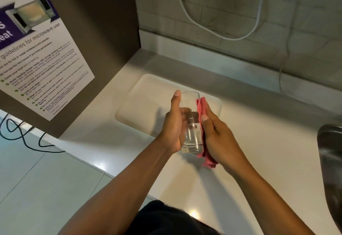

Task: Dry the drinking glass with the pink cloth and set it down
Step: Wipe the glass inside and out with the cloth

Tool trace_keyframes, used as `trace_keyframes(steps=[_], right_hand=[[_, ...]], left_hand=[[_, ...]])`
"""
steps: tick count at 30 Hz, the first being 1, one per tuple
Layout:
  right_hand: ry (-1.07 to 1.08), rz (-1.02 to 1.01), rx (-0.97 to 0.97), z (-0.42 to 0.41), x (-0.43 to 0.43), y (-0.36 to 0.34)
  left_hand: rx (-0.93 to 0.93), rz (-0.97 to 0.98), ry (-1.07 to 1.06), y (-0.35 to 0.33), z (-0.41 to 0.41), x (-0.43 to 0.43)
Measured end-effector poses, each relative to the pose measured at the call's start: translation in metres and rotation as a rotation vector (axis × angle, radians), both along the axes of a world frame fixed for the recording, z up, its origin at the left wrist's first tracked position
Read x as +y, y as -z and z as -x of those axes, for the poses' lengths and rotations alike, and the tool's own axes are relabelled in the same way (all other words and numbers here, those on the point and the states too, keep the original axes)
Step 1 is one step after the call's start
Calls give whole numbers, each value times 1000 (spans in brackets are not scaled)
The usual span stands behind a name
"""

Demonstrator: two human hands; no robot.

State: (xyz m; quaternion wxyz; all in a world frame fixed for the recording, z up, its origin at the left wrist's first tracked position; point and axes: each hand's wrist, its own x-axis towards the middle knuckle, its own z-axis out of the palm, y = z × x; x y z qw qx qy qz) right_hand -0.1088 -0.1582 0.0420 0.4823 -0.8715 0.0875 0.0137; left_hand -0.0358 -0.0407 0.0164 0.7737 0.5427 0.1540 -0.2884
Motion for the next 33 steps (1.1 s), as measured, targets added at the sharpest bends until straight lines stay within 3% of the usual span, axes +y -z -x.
trace_keyframes(steps=[6,9,14,20,26,30,33], right_hand=[[-143,220,-131,11,11,2],[-136,200,-83,21,10,8],[-11,106,-27,1,7,-3],[-195,216,-75,29,15,3],[-46,109,-8,13,11,-4],[-156,222,-107,25,17,-2],[-152,136,-67,33,15,4]], left_hand=[[2,59,-51,-3,-7,13],[15,17,-25,0,-4,16],[44,104,3,-4,12,8],[88,16,-125,-9,-4,21],[109,74,-83,-11,6,10],[130,81,-101,-13,-2,15],[135,55,-155,-11,-7,18]])
